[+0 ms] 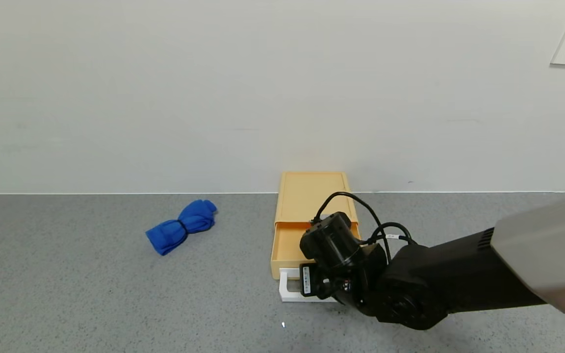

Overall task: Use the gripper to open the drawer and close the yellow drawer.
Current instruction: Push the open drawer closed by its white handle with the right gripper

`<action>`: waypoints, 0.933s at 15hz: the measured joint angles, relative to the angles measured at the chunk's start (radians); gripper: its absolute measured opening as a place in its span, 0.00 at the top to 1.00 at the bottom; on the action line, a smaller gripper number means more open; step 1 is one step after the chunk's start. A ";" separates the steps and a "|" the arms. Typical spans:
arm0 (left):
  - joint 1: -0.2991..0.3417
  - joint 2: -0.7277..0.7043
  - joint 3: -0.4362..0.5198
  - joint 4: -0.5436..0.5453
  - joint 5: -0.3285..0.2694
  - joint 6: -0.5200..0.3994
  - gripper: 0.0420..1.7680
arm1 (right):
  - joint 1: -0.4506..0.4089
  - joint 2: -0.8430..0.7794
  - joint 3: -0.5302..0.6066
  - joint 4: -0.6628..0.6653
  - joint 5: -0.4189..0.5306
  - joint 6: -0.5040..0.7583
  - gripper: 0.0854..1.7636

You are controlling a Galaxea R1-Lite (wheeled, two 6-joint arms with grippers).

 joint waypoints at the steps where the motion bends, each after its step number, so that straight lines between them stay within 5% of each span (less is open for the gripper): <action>1: 0.000 0.000 0.000 0.000 0.000 0.000 0.03 | -0.006 0.005 -0.007 0.000 0.001 -0.009 0.98; 14: 0.000 0.000 0.000 -0.001 0.000 -0.001 0.03 | -0.098 0.108 -0.174 -0.004 0.006 -0.056 0.98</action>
